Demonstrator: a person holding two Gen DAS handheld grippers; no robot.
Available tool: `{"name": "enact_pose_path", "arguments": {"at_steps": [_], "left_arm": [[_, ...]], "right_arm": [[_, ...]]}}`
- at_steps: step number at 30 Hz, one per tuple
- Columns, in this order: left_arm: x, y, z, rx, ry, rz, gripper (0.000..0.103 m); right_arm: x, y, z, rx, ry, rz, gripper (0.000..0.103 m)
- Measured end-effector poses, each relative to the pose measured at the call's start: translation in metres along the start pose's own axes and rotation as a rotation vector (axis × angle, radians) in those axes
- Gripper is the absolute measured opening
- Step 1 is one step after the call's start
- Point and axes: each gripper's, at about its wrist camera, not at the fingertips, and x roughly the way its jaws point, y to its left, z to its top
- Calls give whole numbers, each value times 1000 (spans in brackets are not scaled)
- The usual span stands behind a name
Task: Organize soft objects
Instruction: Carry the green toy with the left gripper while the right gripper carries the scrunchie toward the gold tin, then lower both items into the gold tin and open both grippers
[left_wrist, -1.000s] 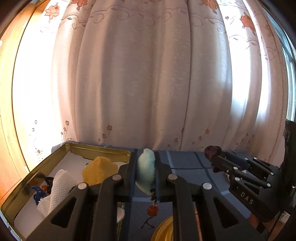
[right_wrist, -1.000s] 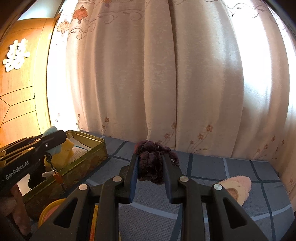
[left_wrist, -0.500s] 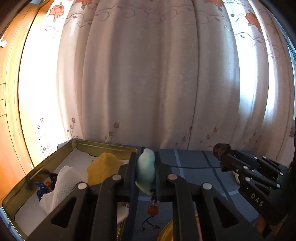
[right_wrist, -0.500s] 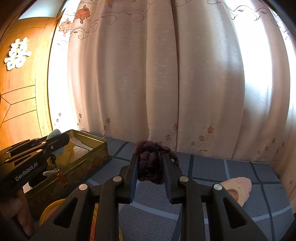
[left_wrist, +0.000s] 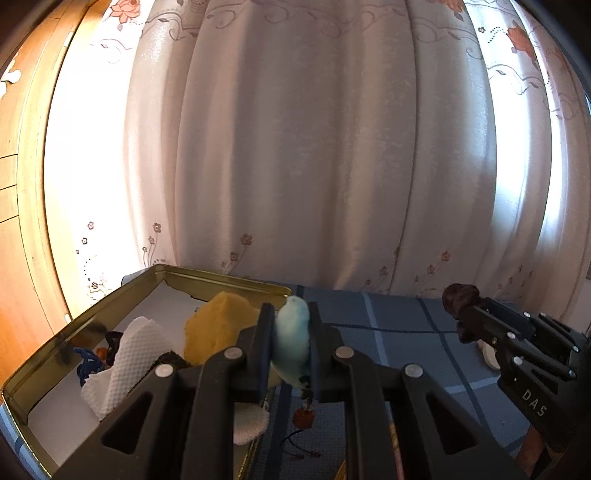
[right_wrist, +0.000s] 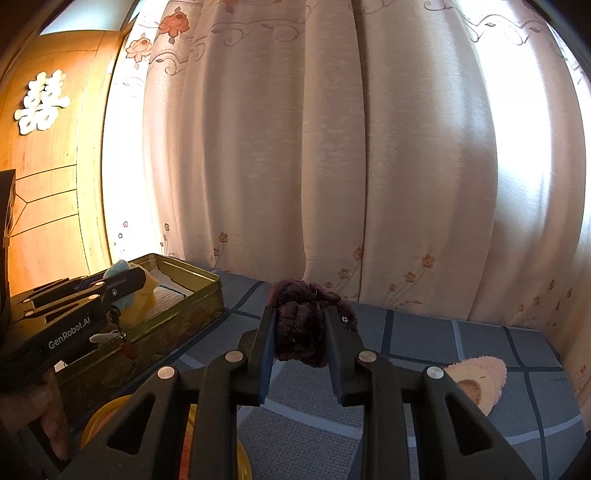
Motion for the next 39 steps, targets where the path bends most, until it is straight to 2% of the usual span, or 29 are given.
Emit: {"name": "enact_pose_path", "arguments": {"at_steps": [11, 17, 28, 39], "left_arm": [[-4, 3, -1, -12, -11, -11, 15], [-12, 10, -2, -23, -16, -38, 15], [-40, 35, 13, -38, -22, -75, 15], [-42, 81, 21, -77, -9, 7, 15]], "right_arm": [[-8, 24, 0, -66, -32, 21, 27], [-12, 43, 5, -83, -24, 73, 28], [-28, 100, 45, -166, -55, 173, 28], [-9, 127, 66, -141, -15, 220, 28]]}}
